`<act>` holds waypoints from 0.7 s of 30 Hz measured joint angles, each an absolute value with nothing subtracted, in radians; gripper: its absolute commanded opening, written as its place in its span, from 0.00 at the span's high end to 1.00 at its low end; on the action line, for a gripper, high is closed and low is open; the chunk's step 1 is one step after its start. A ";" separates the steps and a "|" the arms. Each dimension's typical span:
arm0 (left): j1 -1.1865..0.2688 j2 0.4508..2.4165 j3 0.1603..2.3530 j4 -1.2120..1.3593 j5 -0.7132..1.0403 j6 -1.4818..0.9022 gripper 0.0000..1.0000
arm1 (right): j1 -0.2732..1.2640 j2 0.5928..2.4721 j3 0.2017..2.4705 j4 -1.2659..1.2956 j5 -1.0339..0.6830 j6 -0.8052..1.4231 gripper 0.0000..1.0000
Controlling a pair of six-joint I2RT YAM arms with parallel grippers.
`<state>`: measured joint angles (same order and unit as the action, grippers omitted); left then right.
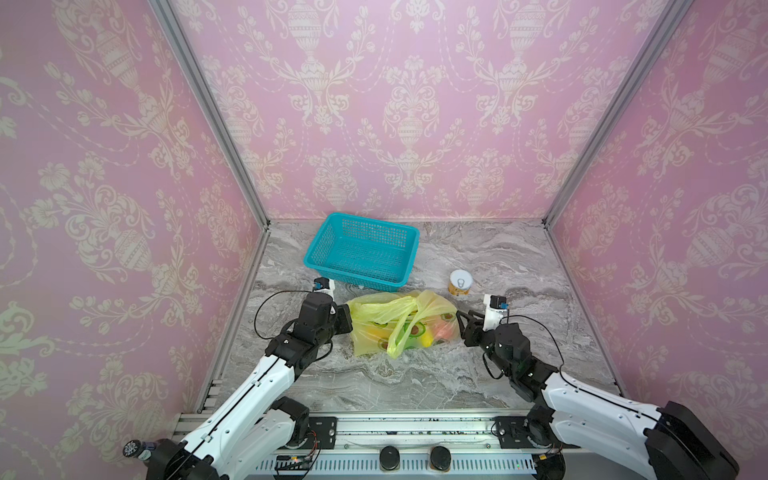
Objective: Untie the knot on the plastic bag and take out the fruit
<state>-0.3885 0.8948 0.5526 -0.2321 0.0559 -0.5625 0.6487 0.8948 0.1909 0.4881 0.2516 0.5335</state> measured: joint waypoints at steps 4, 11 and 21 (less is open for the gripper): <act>-0.389 0.915 0.553 -0.215 0.083 -0.562 1.00 | 0.681 0.781 0.241 0.345 0.234 0.496 0.16; -0.389 0.919 0.553 -0.202 0.093 -0.562 1.00 | 0.831 0.761 0.360 0.217 0.204 0.390 0.13; -0.389 0.934 0.553 -0.207 0.081 -0.562 1.00 | 1.078 0.942 0.394 0.177 0.210 0.102 0.16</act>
